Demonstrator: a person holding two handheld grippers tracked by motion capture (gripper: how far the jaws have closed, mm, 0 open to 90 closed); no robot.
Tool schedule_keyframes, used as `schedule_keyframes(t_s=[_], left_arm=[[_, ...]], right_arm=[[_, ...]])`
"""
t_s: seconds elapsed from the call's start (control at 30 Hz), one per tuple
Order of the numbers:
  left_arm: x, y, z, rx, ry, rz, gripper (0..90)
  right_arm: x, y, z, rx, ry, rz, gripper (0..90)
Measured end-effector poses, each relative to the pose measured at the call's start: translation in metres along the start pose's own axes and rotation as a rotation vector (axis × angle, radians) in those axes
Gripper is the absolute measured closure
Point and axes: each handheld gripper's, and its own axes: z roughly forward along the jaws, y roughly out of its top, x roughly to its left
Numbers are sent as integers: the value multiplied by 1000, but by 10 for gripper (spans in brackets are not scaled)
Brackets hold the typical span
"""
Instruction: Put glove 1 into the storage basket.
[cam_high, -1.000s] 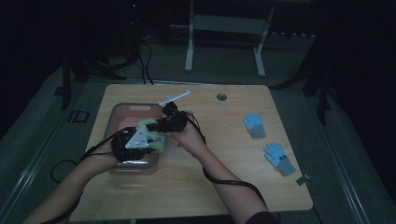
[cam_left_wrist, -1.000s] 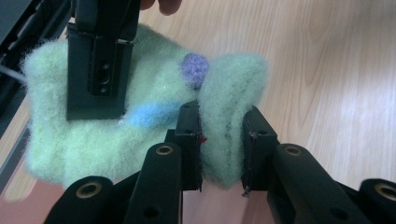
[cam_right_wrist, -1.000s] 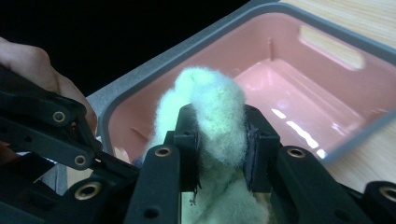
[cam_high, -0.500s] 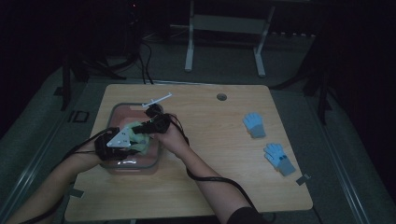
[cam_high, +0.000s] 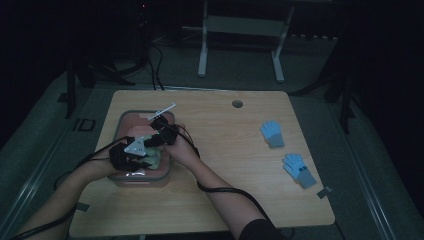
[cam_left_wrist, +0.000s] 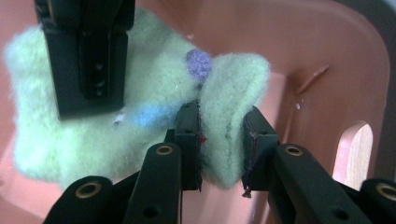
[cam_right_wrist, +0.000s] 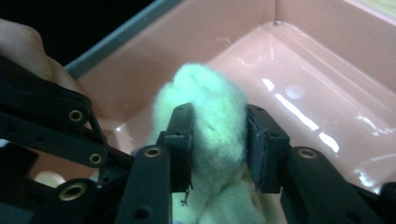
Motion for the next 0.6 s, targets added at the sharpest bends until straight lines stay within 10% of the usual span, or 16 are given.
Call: schedule_keyframes(t_s=[0.3, 0.6], left_arm=[[1, 5, 10, 103, -29, -8, 641], [0, 7, 1, 63, 46, -83, 384]], right_arm=[[-3, -4, -9, -17, -8, -8, 538], [-4, -15, -27, -40, 29, -15, 459]])
